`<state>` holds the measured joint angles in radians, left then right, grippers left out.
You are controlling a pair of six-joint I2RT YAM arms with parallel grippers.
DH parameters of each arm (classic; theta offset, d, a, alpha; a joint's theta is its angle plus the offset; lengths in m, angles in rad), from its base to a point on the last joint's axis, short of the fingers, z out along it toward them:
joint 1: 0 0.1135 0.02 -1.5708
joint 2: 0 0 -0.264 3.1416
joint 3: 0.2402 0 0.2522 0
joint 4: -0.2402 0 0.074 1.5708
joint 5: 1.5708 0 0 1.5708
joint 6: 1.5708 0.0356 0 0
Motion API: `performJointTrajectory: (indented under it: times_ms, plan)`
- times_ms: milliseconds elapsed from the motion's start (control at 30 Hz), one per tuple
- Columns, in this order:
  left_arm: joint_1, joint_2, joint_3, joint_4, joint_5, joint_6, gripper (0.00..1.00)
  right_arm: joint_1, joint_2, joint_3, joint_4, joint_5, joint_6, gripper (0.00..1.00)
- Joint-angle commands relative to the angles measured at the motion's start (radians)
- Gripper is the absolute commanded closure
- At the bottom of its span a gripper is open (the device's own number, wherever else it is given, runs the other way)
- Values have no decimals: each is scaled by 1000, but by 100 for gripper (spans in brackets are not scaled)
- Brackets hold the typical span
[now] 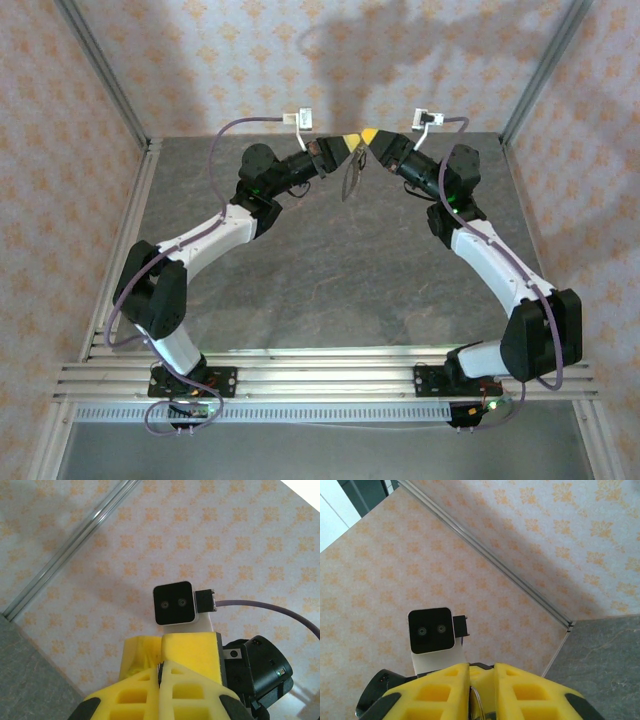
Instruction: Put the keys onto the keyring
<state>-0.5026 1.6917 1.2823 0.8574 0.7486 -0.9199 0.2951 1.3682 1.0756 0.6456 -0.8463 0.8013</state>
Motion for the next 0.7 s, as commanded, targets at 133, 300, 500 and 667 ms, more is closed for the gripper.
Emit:
performJointTrajectory:
  times_ms: [133, 300, 500, 667]
  plan:
    - [-8, -1, 45, 61, 8, -10, 100, 9, -23, -23, 73, -19, -1, 75]
    - [-7, -5, 45, 58, 5, -8, 100, 9, -49, -54, 74, -5, -5, 75]
    - [-8, -9, 45, 52, 6, -4, 100, 9, -73, -87, 75, 7, -10, 78]
    - [-8, -11, 44, 53, 5, -4, 100, 9, -75, -101, 82, 9, -6, 86]
